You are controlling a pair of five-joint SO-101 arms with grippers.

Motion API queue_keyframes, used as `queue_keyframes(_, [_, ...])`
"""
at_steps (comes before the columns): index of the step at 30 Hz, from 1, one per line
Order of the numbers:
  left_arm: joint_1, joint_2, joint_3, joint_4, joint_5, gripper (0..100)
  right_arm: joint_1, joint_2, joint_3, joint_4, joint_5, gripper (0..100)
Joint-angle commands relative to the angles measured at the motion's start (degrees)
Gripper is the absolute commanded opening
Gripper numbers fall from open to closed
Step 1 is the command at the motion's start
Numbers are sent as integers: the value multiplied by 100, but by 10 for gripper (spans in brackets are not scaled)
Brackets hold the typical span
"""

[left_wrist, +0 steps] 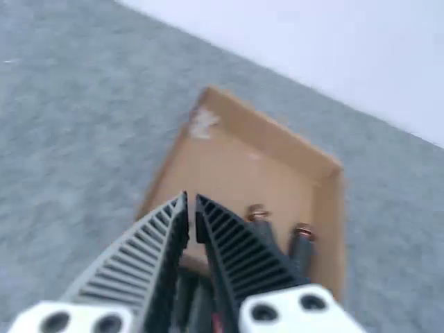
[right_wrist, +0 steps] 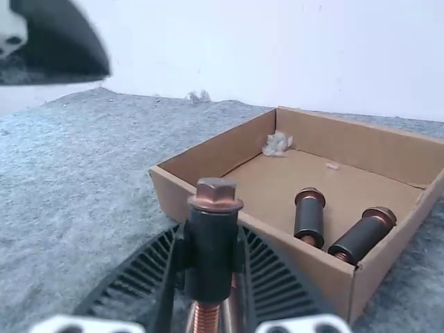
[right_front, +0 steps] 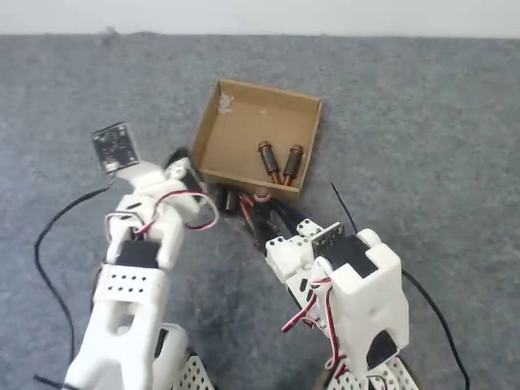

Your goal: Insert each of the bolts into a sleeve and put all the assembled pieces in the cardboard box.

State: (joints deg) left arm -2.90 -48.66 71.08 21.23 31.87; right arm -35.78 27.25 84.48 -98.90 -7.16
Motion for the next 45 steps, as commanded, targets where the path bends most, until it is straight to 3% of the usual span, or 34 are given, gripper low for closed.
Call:
queue_keyframes(1, [-378,-149,84,431,9,10,75,-259,-44,-57,123,6])
queue_keyframes(9, [-800,-149,207,2101,-730,10,40,-303,123,-48,141,6])
queue_keyframes(14, [-809,-149,699,2092,-1196,10,40,-312,123,-48,141,6])
queue_keyframes(22, [-941,-149,875,1987,-1248,10,31,-716,387,-4,149,6])
queue_keyframes(25, [-941,-149,945,1960,-1319,10,31,-1200,466,708,149,6])
queue_keyframes(29, [-905,-149,954,1969,-1934,10,84,-2123,501,1895,149,6])
queue_keyframes(36, [-888,-149,954,1978,-1978,10,92,-3925,466,4426,149,6])
queue_keyframes(45, [-888,-149,954,1978,-1987,11,857,-6105,-281,7574,149,6])
